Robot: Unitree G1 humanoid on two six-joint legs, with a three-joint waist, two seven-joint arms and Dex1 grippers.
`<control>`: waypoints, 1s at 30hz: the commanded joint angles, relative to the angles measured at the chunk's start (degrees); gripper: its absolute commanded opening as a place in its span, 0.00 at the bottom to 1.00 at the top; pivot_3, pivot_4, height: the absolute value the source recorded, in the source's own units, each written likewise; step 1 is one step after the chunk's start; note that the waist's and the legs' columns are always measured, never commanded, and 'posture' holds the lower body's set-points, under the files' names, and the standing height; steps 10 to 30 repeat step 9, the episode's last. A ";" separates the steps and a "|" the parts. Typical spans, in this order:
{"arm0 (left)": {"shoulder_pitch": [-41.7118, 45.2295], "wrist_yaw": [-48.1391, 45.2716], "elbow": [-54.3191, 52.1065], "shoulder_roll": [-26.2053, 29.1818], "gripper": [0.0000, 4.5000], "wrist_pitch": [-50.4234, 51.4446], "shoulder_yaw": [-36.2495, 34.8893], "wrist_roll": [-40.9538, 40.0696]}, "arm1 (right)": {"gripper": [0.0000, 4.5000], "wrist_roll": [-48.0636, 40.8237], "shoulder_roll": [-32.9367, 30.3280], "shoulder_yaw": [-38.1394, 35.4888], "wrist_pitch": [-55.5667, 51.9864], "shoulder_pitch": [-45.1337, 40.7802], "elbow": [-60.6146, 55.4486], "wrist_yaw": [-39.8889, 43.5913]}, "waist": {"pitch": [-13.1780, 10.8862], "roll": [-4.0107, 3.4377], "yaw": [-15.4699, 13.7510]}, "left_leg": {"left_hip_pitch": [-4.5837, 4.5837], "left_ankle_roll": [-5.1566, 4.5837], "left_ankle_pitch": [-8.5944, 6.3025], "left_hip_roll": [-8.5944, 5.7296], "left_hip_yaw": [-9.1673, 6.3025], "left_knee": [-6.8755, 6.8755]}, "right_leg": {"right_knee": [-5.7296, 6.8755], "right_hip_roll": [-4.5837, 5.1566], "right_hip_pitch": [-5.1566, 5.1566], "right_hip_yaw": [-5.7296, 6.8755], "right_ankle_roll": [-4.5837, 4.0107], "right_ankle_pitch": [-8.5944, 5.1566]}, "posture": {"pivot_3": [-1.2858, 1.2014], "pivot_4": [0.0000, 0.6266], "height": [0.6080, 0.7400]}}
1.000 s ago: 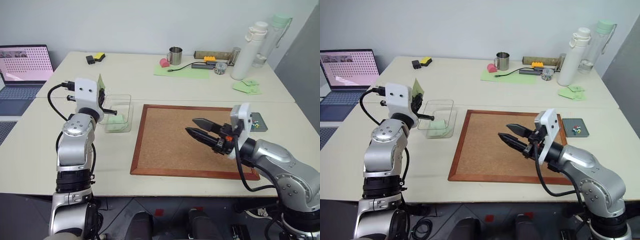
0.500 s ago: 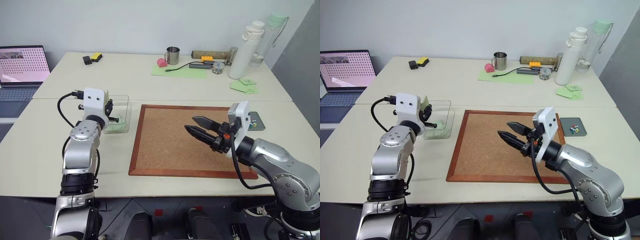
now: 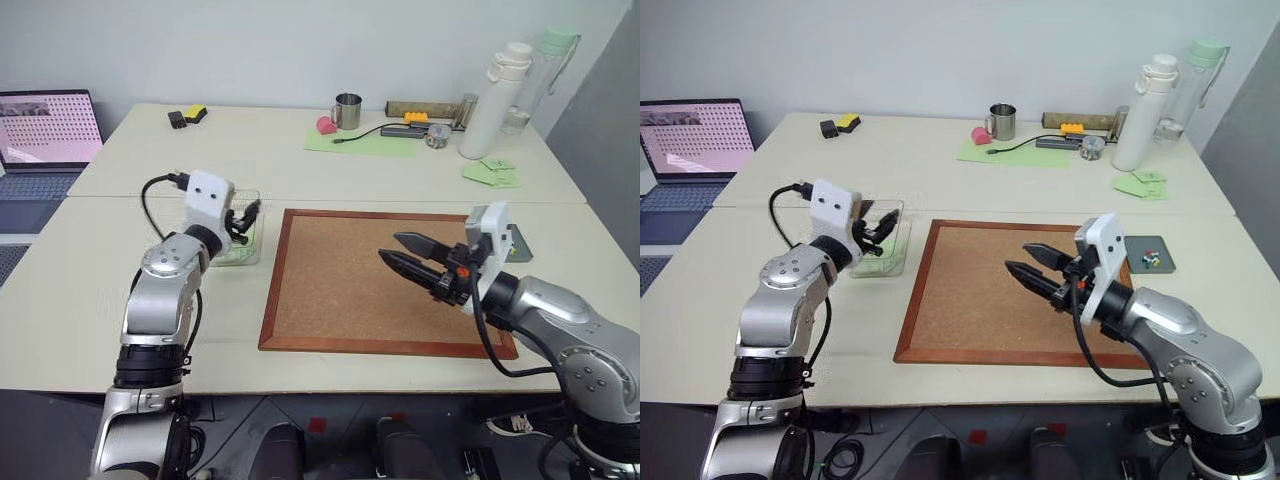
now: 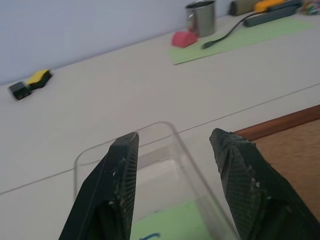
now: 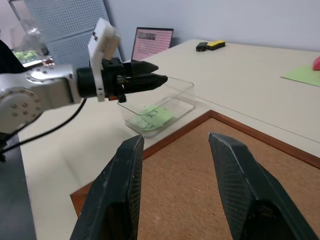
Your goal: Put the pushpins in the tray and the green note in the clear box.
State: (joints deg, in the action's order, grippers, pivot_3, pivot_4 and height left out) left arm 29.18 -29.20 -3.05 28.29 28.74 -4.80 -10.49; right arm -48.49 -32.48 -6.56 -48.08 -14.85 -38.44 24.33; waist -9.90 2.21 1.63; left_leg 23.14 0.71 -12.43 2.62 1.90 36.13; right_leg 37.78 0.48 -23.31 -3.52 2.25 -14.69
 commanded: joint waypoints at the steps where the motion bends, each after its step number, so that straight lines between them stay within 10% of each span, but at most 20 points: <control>1: 0.24 -14.69 -8.02 5.61 0.54 5.44 3.46 -8.21 | 0.47 0.05 -5.85 -4.82 0.41 2.14 0.89 4.49 | 0.00 0.00 0.07 | 0.01 0.00 0.00 0.00 0.01 0.00 | -0.02 0.02 -0.01 -0.03 0.01 -0.01 | 0.52 0.24 1.00; 7: -5.16 -24.78 -11.70 12.81 0.54 6.39 6.49 -11.16 | 0.47 2.87 -11.39 -7.84 2.87 7.27 4.65 9.07 | -0.01 -0.02 0.36 | -0.08 -0.01 -0.01 0.00 0.06 -0.05 | -0.05 -0.05 -0.01 -0.08 0.08 -0.14 | 0.52 0.24 1.00; 30: -5.97 -25.22 -12.01 12.89 0.54 5.57 6.72 -11.03 | 0.47 3.22 -11.51 -8.01 3.34 8.14 4.91 9.47 | -0.01 -0.02 0.36 | -0.10 -0.02 -0.01 0.02 0.02 -0.06 | 0.01 -0.11 -0.02 -0.07 0.08 -0.20 | 0.52 0.24 1.00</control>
